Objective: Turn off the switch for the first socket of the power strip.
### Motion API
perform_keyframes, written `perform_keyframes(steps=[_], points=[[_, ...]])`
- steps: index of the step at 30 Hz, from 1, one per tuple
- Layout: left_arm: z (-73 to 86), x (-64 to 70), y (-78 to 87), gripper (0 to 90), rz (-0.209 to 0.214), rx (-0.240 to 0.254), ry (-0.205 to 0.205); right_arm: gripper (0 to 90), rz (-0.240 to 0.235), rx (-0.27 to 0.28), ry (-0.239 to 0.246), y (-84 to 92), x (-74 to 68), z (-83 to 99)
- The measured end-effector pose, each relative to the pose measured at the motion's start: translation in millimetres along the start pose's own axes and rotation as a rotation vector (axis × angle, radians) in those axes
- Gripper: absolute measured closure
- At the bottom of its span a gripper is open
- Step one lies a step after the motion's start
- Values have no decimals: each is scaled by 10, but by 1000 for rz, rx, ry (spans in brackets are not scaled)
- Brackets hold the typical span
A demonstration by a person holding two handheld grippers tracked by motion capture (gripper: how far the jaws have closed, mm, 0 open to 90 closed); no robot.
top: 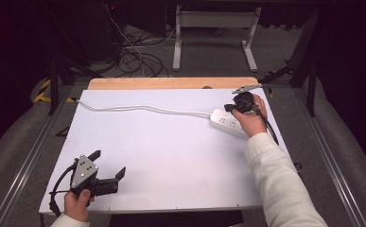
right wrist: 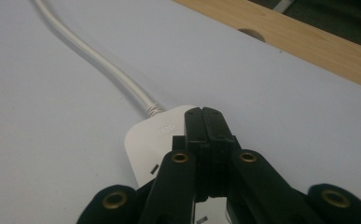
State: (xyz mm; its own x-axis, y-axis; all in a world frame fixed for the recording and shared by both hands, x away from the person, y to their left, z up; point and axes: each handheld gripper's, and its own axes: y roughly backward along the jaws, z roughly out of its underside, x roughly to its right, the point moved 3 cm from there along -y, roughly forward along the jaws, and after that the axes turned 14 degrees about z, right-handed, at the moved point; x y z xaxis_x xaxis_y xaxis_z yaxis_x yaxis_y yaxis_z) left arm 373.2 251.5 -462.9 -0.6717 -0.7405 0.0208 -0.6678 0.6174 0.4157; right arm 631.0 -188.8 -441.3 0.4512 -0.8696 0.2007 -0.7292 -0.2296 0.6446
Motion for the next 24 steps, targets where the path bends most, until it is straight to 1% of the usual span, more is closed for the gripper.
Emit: perform_keyframes(steps=[2, 3, 5, 8, 14, 24], points=[[0, -1, 1, 21, 1, 0, 0, 900, -1, -6, -9, -14, -6, 4], [0, -1, -1, 21, 1, 2, 2, 900, 1, -10, -6, -29, -4, 9], [1, -1, 0, 21, 1, 2, 2, 900, 7, -25, -11, -63, -4, 26], [1, -8, 6, 20, 0, -3, -4, 900, 10, -28, -8, -80, -3, 34], [2, -4, 0, 21, 1, 0, 1, 900, 19, -38, -5, -111, 8, 57], [5, -9, 0, 21, -2, -4, 0, 900, 14, -56, -22, -216, -10, 109]])
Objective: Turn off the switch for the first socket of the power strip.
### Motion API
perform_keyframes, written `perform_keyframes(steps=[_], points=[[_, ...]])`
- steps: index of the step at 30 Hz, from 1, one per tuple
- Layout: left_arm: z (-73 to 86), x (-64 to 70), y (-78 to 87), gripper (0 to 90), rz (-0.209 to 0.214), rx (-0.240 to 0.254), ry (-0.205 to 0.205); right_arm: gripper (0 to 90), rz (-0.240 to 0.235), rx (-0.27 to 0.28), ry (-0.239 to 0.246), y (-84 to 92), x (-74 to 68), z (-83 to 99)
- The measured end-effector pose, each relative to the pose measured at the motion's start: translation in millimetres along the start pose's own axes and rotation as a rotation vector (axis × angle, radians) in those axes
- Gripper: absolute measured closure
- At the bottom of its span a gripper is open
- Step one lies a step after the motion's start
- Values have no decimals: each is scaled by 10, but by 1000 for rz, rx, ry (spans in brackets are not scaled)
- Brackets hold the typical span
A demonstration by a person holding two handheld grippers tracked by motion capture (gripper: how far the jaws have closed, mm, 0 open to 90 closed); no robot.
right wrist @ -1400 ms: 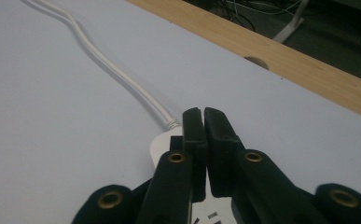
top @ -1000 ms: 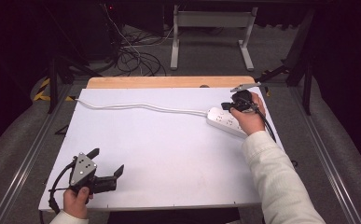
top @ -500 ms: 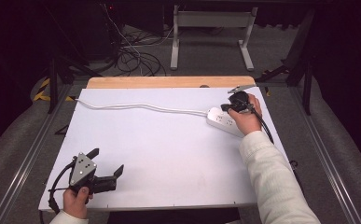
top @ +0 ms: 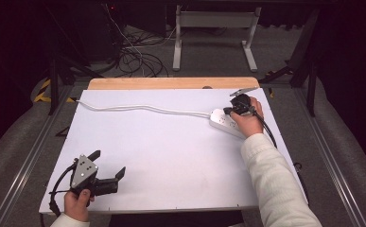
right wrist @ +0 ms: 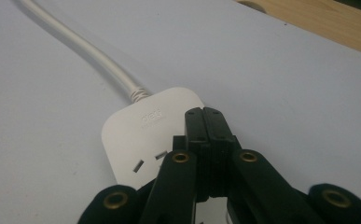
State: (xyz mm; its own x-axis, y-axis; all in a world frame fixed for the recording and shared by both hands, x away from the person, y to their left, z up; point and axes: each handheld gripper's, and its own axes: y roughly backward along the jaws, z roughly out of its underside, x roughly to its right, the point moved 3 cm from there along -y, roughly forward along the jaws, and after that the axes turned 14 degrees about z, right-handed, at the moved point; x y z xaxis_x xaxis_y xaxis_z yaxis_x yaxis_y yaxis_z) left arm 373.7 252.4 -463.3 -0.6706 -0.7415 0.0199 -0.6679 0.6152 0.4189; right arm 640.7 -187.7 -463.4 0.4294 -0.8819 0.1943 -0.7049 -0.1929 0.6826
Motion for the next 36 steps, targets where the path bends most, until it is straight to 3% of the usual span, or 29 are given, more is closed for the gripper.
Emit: perform_keyframes(steps=[36], points=[[-2, 1, 10, 21, -1, -1, 1, 900, 35, -5, -5, -68, -37, 59]])
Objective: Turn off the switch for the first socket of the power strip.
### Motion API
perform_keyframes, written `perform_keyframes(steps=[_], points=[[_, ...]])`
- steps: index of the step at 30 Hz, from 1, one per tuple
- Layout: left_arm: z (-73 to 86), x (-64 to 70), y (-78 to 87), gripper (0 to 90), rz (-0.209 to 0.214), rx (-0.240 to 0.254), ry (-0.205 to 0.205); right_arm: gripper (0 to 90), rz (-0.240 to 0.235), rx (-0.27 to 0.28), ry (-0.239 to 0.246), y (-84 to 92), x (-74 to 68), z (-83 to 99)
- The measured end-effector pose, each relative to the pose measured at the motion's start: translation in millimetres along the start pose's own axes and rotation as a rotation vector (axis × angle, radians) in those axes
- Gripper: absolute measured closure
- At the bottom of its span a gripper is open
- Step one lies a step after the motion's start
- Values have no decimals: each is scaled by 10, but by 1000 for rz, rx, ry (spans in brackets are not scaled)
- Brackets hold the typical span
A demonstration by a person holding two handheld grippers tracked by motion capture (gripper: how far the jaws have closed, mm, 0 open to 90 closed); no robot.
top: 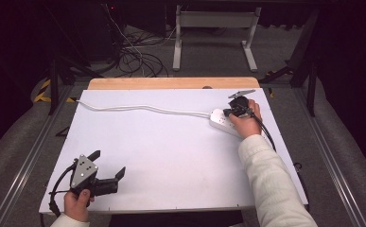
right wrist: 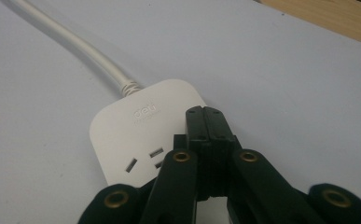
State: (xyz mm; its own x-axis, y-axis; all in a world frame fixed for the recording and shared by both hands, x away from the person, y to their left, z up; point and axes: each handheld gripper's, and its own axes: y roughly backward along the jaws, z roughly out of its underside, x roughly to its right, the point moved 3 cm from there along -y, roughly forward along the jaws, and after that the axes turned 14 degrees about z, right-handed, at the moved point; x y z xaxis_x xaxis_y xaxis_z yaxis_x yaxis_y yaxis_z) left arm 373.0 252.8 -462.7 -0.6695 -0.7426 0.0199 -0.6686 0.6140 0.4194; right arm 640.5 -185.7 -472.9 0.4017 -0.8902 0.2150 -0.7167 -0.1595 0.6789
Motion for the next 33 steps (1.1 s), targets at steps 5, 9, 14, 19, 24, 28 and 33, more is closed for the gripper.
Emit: perform_keyframes(steps=[5, 9, 14, 19, 24, 28, 33], points=[[-1, 1, 1, 21, 1, 2, 3, 900, 2, 0, -13, 1, 4, 8], [-2, 2, 1, 21, 2, 7, 5, 900, 4, 2, -25, 2, 2, 16], [1, -2, -3, 21, 4, 1, 2, 900, 8, 0, -33, 2, -1, 19], [0, -1, -5, 21, 5, 1, 1, 900, 15, -3, -39, -2, -14, 27], [1, -3, 0, 21, 5, 2, 6, 900, 4, 7, -50, 9, 4, 32], [3, -16, -8, 21, 3, 2, 7, 900, -13, 79, -49, 123, -21, -47], [-5, -10, 1, 22, 0, 6, 1, 900, -27, 125, -39, 255, -80, -145]])
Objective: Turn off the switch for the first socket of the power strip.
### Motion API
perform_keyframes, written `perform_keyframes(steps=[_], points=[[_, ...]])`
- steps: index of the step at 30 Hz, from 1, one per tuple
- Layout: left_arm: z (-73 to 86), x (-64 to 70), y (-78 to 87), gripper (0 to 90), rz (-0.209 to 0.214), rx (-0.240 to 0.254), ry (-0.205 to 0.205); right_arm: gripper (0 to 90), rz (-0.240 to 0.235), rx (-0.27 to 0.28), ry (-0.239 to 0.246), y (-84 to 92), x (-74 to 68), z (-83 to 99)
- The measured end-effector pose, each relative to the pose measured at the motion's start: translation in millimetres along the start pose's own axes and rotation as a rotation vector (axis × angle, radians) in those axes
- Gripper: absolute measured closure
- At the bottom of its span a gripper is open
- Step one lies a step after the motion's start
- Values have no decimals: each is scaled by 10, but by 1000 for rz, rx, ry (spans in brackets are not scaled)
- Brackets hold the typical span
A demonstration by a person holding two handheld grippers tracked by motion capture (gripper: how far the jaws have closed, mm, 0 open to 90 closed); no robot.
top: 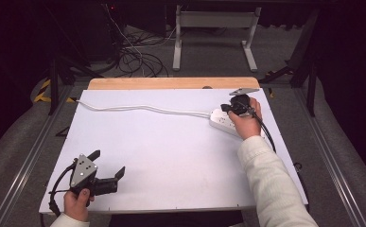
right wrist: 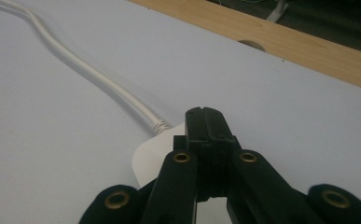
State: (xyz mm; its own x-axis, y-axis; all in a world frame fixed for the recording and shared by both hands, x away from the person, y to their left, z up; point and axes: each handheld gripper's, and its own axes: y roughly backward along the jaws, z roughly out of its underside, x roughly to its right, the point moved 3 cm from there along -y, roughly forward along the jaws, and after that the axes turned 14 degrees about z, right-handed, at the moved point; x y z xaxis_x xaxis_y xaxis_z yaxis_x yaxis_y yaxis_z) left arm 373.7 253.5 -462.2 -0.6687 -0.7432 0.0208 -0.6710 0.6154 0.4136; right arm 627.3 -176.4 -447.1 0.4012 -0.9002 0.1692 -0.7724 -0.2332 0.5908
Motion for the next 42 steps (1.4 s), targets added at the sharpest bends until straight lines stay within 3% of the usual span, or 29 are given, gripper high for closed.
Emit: perform_keyframes(steps=[24, 28, 29, 30, 32, 33, 38, 42], points=[[-6, 0, -4, 21, -2, -4, -4, 900, -27, 85, -6, 378, -33, -191], [-9, 6, -2, 21, 0, 0, 1, 900, -44, 107, -30, 460, -49, -213], [-10, 9, -2, 21, 2, 1, 3, 784, -64, 119, -58, 523, -59, -228], [-11, 11, -1, 21, 2, 3, 3, 784, -64, 119, -58, 523, -59, -228], [-5, 13, -2, 21, 3, 3, 3, 639, -97, 147, -98, 632, -73, -246], [-4, 8, 0, 21, 0, 3, 2, 639, -97, 147, -98, 632, -73, -246], [-11, 11, 11, 21, 0, 2, -2, 448, -165, 196, -144, 855, -115, -258], [-12, 14, 7, 21, 0, 0, -1, 320, -198, 246, -128, 1047, -178, -249]])
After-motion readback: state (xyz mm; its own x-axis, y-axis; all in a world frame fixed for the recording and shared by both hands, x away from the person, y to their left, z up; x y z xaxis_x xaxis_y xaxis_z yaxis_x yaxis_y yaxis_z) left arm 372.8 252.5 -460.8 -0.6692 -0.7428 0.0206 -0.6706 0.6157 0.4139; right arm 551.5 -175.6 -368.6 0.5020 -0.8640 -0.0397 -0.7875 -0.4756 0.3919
